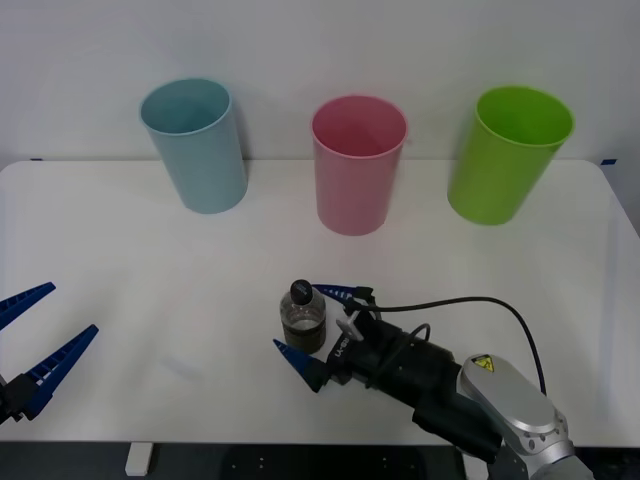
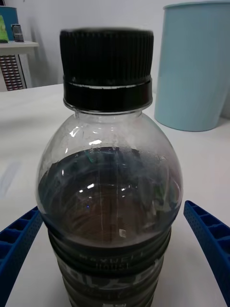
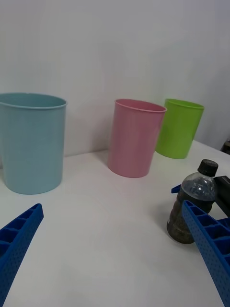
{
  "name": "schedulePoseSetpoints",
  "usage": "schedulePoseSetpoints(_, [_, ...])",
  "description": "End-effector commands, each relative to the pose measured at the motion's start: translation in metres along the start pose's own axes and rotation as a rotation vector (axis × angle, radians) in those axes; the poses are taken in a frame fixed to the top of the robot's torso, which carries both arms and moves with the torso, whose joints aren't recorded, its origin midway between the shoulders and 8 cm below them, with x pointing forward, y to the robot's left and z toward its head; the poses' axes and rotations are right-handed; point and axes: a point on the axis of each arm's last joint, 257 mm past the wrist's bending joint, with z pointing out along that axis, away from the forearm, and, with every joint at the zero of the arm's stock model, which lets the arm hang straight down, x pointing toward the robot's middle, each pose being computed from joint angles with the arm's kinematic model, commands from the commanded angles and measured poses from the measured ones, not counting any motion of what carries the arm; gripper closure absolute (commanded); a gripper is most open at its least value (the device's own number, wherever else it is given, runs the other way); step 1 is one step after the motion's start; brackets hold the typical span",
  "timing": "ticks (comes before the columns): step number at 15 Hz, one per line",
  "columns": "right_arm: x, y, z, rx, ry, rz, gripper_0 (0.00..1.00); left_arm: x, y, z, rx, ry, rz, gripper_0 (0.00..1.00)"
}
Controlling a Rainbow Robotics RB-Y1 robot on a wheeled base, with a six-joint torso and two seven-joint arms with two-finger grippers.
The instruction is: Grasp the object on the table and drop it into the matching bin: aluminum can to the light blue bin, PET bottle to the pink bin.
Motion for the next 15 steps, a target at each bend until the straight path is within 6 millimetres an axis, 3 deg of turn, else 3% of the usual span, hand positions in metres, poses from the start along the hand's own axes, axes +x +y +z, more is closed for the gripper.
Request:
schedulePoseSetpoints(1, [0.001, 0.0004, 0.0049, -0.001, 0.003, -0.004, 0.0, 0.0, 0.0, 0.0, 0.0, 0.0, 0.0, 0.0])
schedulePoseSetpoints(4, [0.0007, 0.0004, 0.0052, 0.0, 0.003, -0.014, 0.0, 0.0, 0.0, 0.0, 0.0, 0.0, 0.0, 0.0])
schedulePoseSetpoints(5, [0.0013, 0.0002, 0.005, -0.002, 0.005, -0.026, 0.91, 0.0, 0.0, 0.0, 0.0, 0.0, 0.0, 0.0])
schedulePoseSetpoints(6, [0.0004, 0.0006, 0.006, -0.002, 0.003, -0.031, 1.0, 0.0, 0.0, 0.0, 0.0, 0.0, 0.0, 0.0])
schedulePoseSetpoints(15, [0.0027, -0.0015, 0.0039, 0.006, 0.008, -0.039, 1.0, 0.0, 0.0, 0.0, 0.0, 0.0, 0.0, 0.0])
